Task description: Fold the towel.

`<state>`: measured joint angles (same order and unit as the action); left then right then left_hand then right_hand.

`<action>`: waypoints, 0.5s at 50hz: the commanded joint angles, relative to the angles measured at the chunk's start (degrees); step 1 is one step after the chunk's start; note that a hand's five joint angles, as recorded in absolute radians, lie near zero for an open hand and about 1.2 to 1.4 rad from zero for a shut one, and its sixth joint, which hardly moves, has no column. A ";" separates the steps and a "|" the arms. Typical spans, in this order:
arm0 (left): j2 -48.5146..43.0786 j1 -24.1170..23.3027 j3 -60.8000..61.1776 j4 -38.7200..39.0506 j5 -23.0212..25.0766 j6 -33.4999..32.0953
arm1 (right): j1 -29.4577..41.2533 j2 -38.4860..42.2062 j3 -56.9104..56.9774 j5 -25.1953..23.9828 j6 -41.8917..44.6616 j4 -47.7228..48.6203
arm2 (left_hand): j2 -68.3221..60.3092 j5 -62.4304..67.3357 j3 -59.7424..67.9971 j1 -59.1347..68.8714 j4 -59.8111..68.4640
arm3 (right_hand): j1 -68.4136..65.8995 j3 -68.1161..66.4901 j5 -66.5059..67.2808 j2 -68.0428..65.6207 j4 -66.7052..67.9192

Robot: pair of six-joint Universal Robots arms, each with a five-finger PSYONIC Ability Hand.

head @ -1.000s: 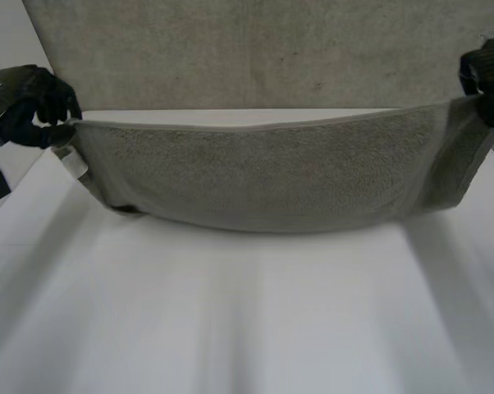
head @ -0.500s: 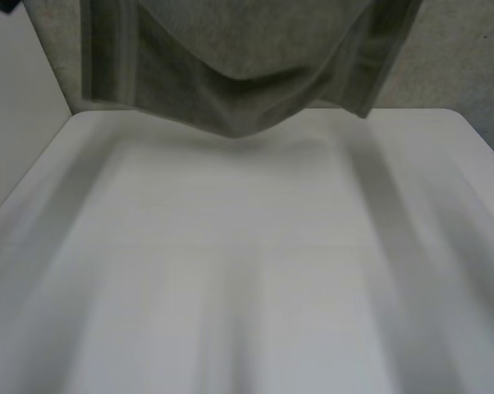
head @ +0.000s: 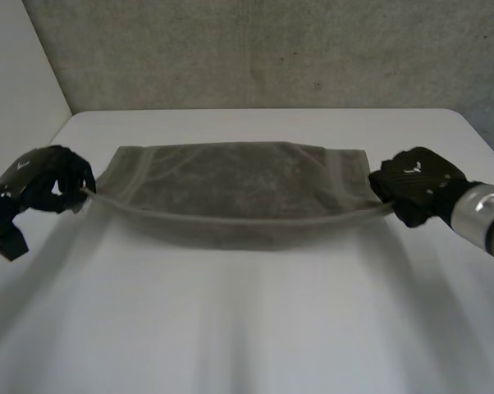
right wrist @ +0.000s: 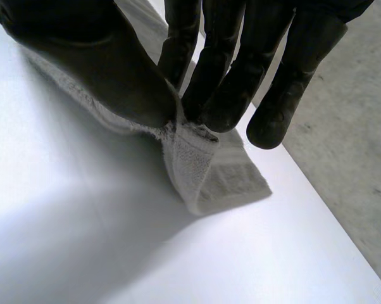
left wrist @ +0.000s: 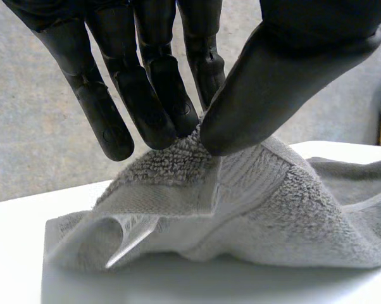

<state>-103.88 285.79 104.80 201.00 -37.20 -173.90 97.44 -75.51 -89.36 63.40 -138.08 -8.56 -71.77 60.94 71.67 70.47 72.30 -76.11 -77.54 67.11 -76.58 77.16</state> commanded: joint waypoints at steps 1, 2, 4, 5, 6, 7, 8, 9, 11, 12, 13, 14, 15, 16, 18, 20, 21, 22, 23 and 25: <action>10.87 4.68 6.28 -1.92 6.69 0.66 | -7.36 -11.68 -4.42 0.67 -2.28 -0.93 | -0.69 1.51 0.78 1.99 0.16 | -3.89 -2.46 2.89 -3.42 2.84; 13.42 5.47 6.90 -2.97 7.48 1.28 | -9.01 -13.68 -4.42 0.59 -3.41 -1.37 | -0.69 1.51 0.78 1.99 0.16 | -3.89 -2.46 2.89 -3.42 2.84; 15.62 6.26 7.26 -3.94 8.01 2.07 | -10.70 -15.98 -4.25 0.59 -5.00 -1.99 | -0.69 1.51 0.78 1.99 0.16 | -3.89 -2.46 2.89 -3.42 2.84; 17.55 7.05 7.35 -4.56 8.63 3.29 | -12.52 -18.07 -3.81 0.41 -6.14 -3.21 | -0.69 1.51 0.78 1.99 0.16 | -3.89 -2.46 2.89 -3.42 2.84; 17.57 7.06 7.35 -4.57 8.63 3.30 | -13.76 -19.14 -3.29 0.06 -6.58 -4.26 | -0.69 1.51 0.78 1.99 0.16 | -3.89 -2.46 2.89 -3.42 2.84; 19.05 7.58 7.52 -4.57 8.98 4.52 | -13.77 -19.15 -3.28 0.06 -6.59 -4.27 | -0.85 1.68 0.95 2.15 0.32 | -3.89 -2.46 2.89 -3.42 2.84; 20.02 7.94 7.52 -4.39 9.07 6.01 | -14.73 -19.58 -2.59 -0.29 -6.59 -5.40 | -0.86 1.68 0.95 2.16 0.32 | -3.89 -2.46 2.89 -3.42 2.84; 20.03 7.94 7.52 -4.39 9.07 6.03 | -15.26 -19.59 -1.97 -0.73 -6.50 -6.29 | -0.86 1.68 0.95 2.16 0.32 | -3.89 -2.46 2.89 -3.42 2.84; 20.21 7.50 7.09 -3.78 9.16 8.48 | -15.27 -19.59 -1.96 -0.73 -6.50 -6.29 | -1.02 1.85 1.12 2.32 0.49 | -3.89 -2.46 2.89 -3.42 2.84; 20.21 7.50 7.08 -3.78 9.16 8.49 | -15.53 -19.24 -1.35 -1.34 -6.32 -6.90 | -1.02 1.85 1.12 2.32 0.49 | -3.89 -2.46 2.89 -3.42 2.84; 19.95 7.50 6.82 -2.99 9.07 9.19 | -15.53 -17.23 -1.09 -2.13 -6.41 -6.21 | -1.02 1.85 1.12 2.32 0.49 | -3.89 -2.46 2.89 -3.42 2.84; 19.25 7.33 6.73 -1.77 8.81 9.54 | -15.53 -17.21 -1.08 -2.14 -6.41 -6.21 | -1.02 1.85 1.12 2.32 0.49 | -3.89 -2.46 2.89 -3.42 2.84; 19.24 7.32 6.73 -1.75 8.81 9.54 | -15.01 -13.91 -0.74 -2.05 -6.24 -6.03 | -1.02 1.85 1.12 2.32 0.49 | -3.89 -2.46 2.89 -3.42 2.84; 16.55 6.45 6.56 0.60 8.46 9.63 | -15.00 -13.87 -0.73 -2.05 -6.23 -6.03 | -1.02 1.85 1.12 2.32 0.49 | -3.89 -2.46 2.89 -3.42 2.84; 13.04 4.27 5.60 3.14 8.11 9.72 | -13.78 -7.22 1.54 -1.35 -5.45 -5.95 | -0.69 1.52 0.79 1.99 0.16 | -3.89 -2.46 2.89 -3.42 2.84; 9.84 1.26 4.36 4.84 7.23 9.63 | -12.29 -4.50 2.68 -0.91 -5.01 -5.77 | -0.69 1.51 0.78 1.99 0.16 | -3.89 -2.46 2.89 -3.42 2.84; 6.79 -1.44 3.23 6.23 5.57 9.54 | -10.28 -1.60 4.17 -0.13 -4.92 -5.42 | -0.69 1.51 0.78 1.99 0.16 | -3.89 -2.46 2.89 -3.42 2.84; 6.76 -1.47 3.22 6.24 5.56 9.54 | -10.26 -1.57 4.19 -0.12 -4.92 -5.42 | -0.69 1.51 0.78 1.99 0.16 | -3.89 -2.46 2.89 -3.42 2.84; 3.46 -4.08 1.91 7.46 3.38 9.20 | -8.08 1.39 6.02 1.10 -4.92 -4.81 | -0.69 1.51 0.78 1.99 0.16 | -3.89 -2.46 2.89 -3.42 2.84; 0.26 -5.86 0.23 8.18 1.08 8.93 | -5.97 4.47 8.21 3.11 -4.92 -4.19 | -0.69 1.51 0.78 1.99 0.16 | -3.89 -2.46 2.89 -3.42 2.84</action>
<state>-93.53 287.08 109.03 205.09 -30.70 -164.15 85.29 -81.04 -86.60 62.64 -143.46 -14.36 -71.77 60.93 71.67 70.47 72.30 -76.11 -77.55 67.20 -76.58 77.16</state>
